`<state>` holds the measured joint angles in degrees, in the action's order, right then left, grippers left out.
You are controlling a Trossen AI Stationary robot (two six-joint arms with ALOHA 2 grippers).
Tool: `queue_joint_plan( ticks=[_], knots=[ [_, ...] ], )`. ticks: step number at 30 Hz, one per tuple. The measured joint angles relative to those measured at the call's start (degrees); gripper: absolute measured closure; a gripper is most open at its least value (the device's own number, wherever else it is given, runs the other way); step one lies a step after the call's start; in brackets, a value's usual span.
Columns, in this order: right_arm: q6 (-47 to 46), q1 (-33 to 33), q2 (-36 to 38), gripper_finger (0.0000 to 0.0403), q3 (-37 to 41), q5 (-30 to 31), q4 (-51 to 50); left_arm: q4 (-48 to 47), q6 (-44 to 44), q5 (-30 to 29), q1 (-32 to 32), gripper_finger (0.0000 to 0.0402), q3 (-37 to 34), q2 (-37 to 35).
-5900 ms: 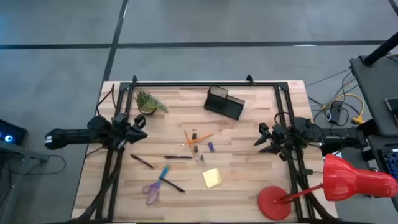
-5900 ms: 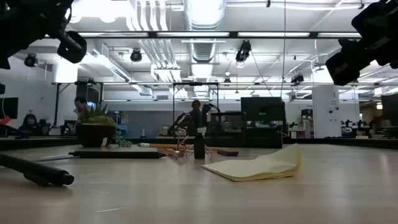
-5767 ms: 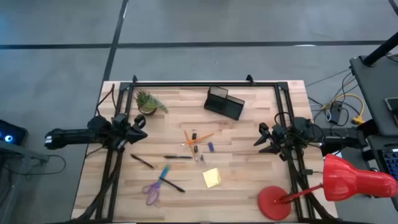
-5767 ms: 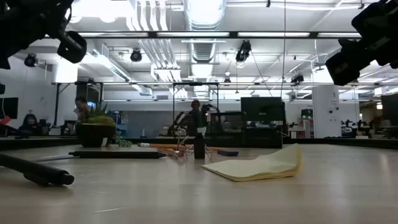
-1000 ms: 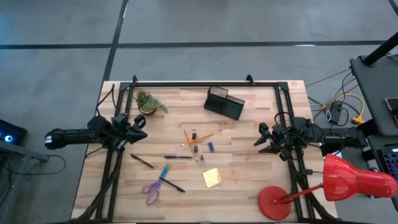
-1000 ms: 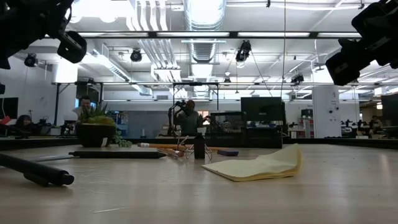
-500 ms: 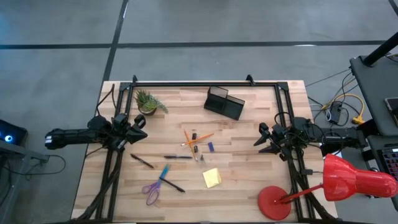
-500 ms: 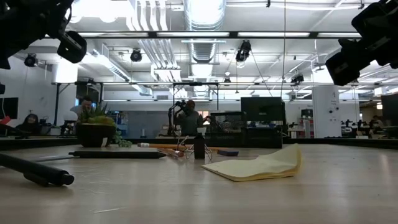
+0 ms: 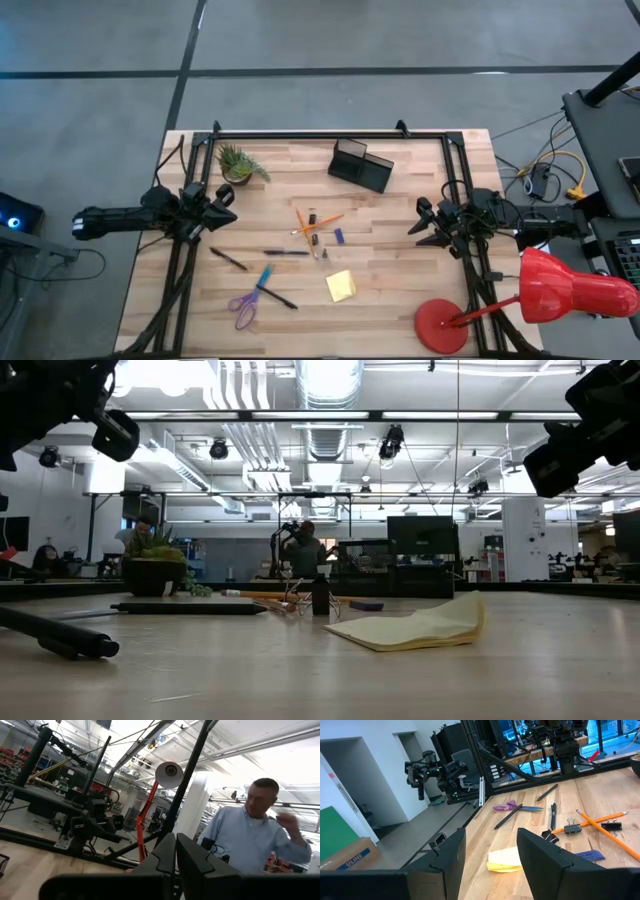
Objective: Pick and place office supplies into organizer
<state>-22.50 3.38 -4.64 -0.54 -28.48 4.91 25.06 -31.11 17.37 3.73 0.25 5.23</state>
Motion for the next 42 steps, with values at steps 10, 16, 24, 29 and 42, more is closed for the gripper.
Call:
queue_joint_plan(
  ticks=[10,16,24,29,42],
  knots=[
    [0.0,0.0,0.0,0.0236,0.0,0.01,0.0,0.0,0.0,-0.02,0.0,0.0402,0.01,0.0],
    [-2.76,0.0,0.02,0.0236,-0.02,8.96,0.5,0.0,0.0,0.0,0.0,0.0402,0.01,0.01],
    [-11.34,0.0,-0.02,0.0236,-0.02,35.53,0.44,-0.02,-0.01,0.0,0.0,0.0402,0.02,0.0],
    [-13.22,0.0,0.0,0.0236,-0.02,39.42,0.2,-0.01,-0.01,-0.01,0.0,0.0402,0.01,0.0],
    [-29.41,-0.26,0.0,0.0236,-0.02,32.48,0.17,-0.02,-0.01,0.0,0.0,0.0402,0.02,0.0]
  ],
)
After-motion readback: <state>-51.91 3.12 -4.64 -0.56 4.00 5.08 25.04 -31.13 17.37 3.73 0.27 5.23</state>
